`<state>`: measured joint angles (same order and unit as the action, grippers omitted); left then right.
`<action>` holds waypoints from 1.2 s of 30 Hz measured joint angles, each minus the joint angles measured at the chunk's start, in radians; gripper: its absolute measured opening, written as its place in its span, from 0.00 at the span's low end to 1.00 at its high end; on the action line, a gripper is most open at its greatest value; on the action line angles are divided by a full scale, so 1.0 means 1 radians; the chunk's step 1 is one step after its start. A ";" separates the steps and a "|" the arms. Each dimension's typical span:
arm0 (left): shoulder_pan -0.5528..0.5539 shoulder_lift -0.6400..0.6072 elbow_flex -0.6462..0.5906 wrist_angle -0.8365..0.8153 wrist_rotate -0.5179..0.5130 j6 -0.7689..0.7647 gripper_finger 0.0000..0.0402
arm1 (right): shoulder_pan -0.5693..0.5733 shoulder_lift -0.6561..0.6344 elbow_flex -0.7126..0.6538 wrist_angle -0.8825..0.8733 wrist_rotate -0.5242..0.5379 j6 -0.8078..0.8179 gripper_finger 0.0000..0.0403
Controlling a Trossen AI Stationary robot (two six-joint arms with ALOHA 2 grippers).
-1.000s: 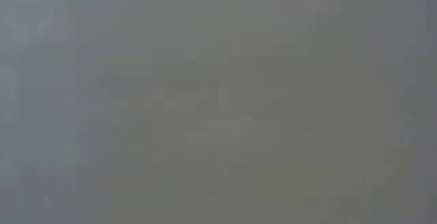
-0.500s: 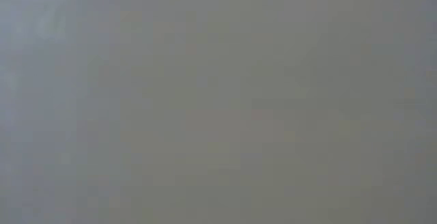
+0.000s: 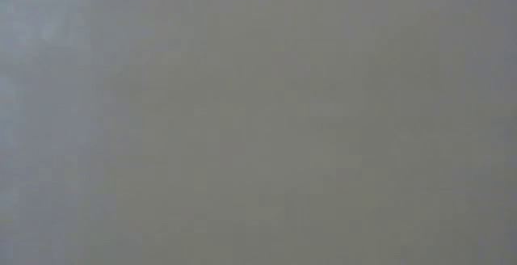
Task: Pick and place Granola Bars by type
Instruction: Put the bottom red granola bar into the gray bin, then put the right blue granola bar into the white bin
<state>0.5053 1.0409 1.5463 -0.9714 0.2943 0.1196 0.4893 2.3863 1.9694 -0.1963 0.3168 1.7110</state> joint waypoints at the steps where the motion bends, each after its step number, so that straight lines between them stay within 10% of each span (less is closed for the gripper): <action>1: 0.000 0.000 0.000 0.000 0.000 0.000 0.00 | -0.002 0.000 0.000 0.000 0.001 -0.005 0.68; 36: 0.000 0.000 0.000 -0.001 0.000 -0.008 0.00 | -0.051 -0.009 0.141 0.059 0.051 -0.376 0.57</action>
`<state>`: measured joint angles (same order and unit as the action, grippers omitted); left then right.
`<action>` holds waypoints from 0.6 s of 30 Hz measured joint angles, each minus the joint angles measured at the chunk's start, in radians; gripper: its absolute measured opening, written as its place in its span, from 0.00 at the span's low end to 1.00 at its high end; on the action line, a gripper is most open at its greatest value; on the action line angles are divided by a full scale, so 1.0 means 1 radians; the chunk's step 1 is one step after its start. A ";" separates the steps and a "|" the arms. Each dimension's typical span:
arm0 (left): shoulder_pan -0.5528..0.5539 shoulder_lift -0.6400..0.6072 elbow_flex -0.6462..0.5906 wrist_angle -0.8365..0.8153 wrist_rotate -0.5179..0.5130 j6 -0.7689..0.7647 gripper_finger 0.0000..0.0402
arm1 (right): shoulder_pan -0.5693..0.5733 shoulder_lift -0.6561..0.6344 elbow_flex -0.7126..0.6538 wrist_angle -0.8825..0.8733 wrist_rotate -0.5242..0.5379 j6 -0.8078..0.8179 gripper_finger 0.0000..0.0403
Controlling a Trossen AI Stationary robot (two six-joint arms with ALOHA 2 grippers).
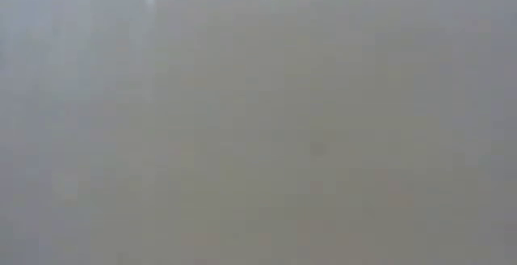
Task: Pick and place Granola Bars by type
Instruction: Put the right blue granola bar into the white bin
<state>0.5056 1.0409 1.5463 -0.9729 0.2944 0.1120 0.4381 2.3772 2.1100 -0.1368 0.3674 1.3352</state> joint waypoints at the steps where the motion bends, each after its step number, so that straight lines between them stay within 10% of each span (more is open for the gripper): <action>1: 0.000 0.000 0.000 0.000 0.000 0.000 0.00 | 0.000 0.000 0.032 -0.055 -0.001 -0.012 0.55; 8: 0.000 0.000 0.000 0.000 0.000 0.000 0.00 | 0.000 -0.005 0.249 -0.501 -0.001 -0.094 0.43; 18: 0.000 -0.001 0.000 -0.003 0.000 -0.004 0.00 | 0.002 -0.061 0.241 -0.699 -0.006 -0.111 0.40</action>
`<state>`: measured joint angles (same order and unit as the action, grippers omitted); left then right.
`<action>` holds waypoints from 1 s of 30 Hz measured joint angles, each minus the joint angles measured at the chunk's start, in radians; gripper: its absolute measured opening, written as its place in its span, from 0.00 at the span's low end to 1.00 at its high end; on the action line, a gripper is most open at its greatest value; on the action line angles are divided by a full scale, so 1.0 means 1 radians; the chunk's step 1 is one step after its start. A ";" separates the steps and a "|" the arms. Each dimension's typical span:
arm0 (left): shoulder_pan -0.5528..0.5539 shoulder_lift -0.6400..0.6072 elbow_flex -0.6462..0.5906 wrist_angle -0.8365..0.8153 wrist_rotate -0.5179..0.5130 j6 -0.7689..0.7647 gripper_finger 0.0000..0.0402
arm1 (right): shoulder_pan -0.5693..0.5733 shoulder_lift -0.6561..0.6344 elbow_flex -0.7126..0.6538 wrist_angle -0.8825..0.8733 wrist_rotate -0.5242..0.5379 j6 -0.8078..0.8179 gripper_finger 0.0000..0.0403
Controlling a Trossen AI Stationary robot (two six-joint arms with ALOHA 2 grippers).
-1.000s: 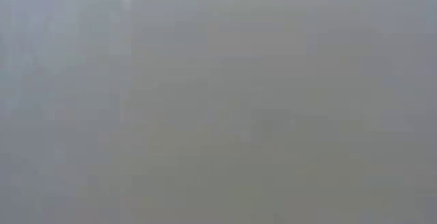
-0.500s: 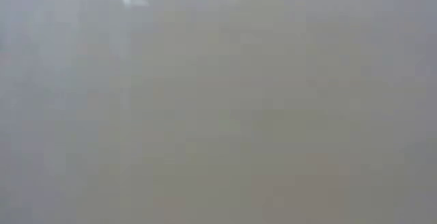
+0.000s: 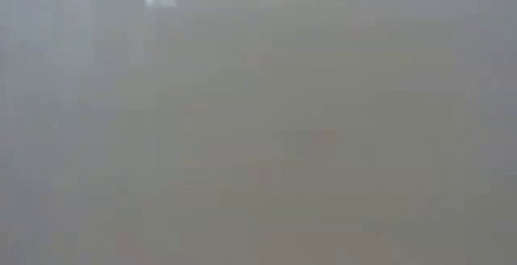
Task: Pick and place Granola Bars by type
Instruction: Put the right blue granola bar into the white bin
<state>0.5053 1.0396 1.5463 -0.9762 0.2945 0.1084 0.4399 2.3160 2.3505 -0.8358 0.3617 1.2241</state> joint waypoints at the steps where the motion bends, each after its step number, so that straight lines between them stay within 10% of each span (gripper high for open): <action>1: 0.000 -0.001 0.000 0.000 0.000 -0.002 0.00 | -0.002 -0.002 0.000 -0.018 0.000 -0.006 0.39; 30: 0.000 -0.001 0.000 0.019 0.007 0.001 0.00 | -0.197 -0.272 0.000 -0.518 0.066 -0.160 0.02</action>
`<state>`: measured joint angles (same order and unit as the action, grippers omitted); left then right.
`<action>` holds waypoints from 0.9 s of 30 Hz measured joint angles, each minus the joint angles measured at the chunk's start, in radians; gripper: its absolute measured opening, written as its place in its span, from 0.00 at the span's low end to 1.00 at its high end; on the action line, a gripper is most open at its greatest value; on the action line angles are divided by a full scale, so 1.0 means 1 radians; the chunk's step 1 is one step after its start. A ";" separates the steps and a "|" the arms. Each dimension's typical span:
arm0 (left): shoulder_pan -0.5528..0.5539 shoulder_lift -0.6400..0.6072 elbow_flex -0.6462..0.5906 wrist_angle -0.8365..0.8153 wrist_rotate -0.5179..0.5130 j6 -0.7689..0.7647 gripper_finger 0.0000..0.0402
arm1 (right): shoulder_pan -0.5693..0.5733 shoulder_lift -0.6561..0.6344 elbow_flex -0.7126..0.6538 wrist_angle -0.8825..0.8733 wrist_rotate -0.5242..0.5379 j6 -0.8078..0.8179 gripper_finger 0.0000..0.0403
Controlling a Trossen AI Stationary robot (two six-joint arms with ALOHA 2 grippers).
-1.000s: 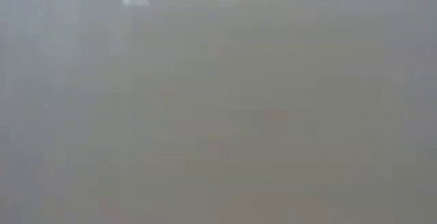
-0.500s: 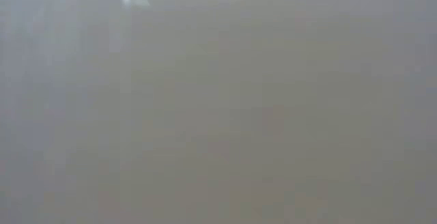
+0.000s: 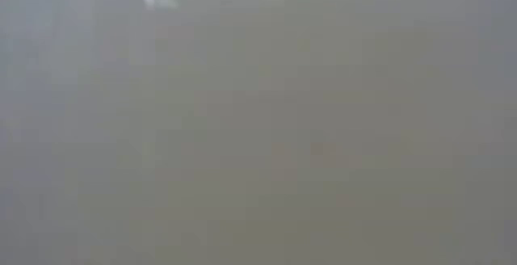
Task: Pick and place Granola Bars by type
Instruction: Put the right blue granola bar into the white bin
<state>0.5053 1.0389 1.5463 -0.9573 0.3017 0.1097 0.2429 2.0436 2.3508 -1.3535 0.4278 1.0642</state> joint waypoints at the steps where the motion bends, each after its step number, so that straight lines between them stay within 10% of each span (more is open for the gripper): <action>1: 0.000 0.000 0.000 0.000 0.001 0.000 0.00 | -0.012 -0.005 0.000 -0.017 0.001 -0.007 0.02; 27: 0.000 0.000 0.000 0.070 0.000 -0.087 0.00 | -0.415 -0.041 0.000 -0.109 -0.197 -0.608 0.02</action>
<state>0.5053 1.0393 1.5459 -0.8875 0.3019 0.0223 -0.1724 2.0029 2.3508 -1.4627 0.2306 0.4563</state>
